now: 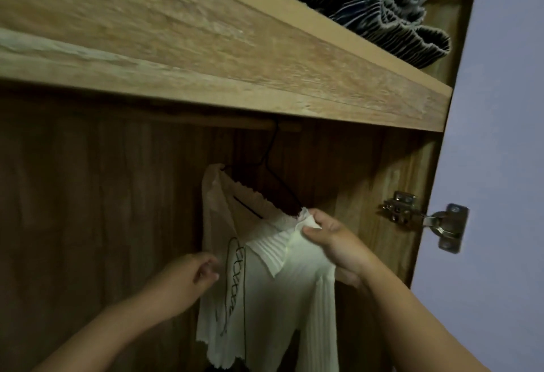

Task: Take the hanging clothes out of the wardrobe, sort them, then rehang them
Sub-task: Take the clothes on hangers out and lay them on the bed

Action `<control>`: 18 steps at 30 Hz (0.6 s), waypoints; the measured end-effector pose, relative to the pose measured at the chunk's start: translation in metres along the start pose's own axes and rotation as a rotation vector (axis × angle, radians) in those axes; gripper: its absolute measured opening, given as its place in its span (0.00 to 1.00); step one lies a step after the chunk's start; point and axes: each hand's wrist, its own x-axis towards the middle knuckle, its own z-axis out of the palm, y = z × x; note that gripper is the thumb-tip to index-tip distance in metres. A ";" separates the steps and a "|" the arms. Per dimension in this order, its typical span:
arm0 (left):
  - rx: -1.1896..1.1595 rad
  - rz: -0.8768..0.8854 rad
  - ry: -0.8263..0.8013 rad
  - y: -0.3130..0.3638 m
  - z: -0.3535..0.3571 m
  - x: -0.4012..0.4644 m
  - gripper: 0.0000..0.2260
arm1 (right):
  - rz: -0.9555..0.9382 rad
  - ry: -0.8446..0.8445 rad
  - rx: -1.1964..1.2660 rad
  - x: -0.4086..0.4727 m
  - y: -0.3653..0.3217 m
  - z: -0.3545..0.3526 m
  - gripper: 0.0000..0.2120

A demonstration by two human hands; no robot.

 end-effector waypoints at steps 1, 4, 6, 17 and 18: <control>-0.015 0.004 0.010 -0.003 -0.001 0.003 0.08 | -0.017 0.000 0.030 0.000 0.000 0.002 0.15; -0.013 0.018 0.057 -0.003 -0.007 0.005 0.07 | -0.073 -0.014 0.102 -0.005 -0.003 0.006 0.13; -0.012 0.034 0.109 0.002 -0.013 0.006 0.09 | -0.094 -0.018 0.173 -0.013 -0.007 0.006 0.13; -0.067 0.075 0.686 0.031 -0.038 0.023 0.15 | -0.009 -0.104 0.261 -0.094 -0.002 -0.022 0.32; -0.052 0.086 0.701 0.031 -0.038 0.028 0.16 | -0.004 -0.101 0.256 -0.105 -0.001 -0.022 0.31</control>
